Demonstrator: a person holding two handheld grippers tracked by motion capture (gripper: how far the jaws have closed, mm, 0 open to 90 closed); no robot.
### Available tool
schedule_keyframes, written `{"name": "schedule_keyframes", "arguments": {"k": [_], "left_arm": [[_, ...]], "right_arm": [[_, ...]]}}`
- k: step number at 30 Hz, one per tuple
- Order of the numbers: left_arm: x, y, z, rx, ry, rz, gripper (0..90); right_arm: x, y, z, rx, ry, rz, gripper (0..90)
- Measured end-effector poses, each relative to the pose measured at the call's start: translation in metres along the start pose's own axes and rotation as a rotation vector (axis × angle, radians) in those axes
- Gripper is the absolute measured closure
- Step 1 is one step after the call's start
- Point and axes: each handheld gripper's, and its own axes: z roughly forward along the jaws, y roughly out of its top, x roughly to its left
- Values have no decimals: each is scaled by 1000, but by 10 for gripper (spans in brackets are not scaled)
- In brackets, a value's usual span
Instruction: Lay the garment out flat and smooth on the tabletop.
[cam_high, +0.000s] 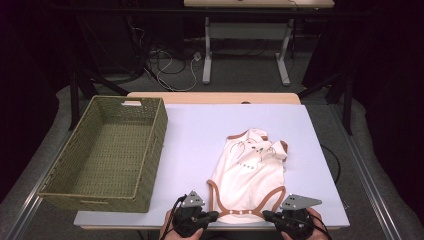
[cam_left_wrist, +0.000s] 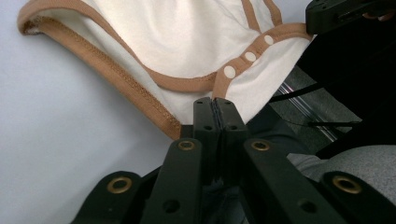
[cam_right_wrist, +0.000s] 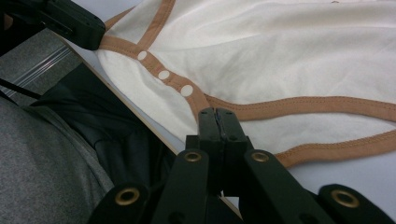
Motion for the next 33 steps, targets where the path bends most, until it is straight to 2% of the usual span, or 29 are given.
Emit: {"name": "schedule_keyframes", "arguments": {"k": [2,5,7,8,19,24,27,31,33], "left_arm": [[2,0,0,-3,13,-3,804],[5,1,1,-11,13,-12,758],[7,2,2,-16,27,-9,735],[8,2,2,-19,32,-19,721],[22,5,-1,-56,86,-28,602],[29,7,-3,-87,126,-18,549],[32,8,-4,-100,149,-16,524],[37,10,-5,-111,181,-10,480],[40,11,-5,-130,195,-21,462]], "right_arm": [[-1,0,0,-8,-10,0,843],[-3,-1,1,-26,-9,10,806],[-4,-1,2,-34,-9,23,800],[-5,-1,2,-29,-13,15,792],[-11,-1,6,-47,-38,20,745],[-15,-1,6,-42,-51,29,727],[-16,-1,8,-72,-65,28,700],[-18,-1,7,-76,-80,21,669],[-19,-1,8,-83,-90,21,642]]}}
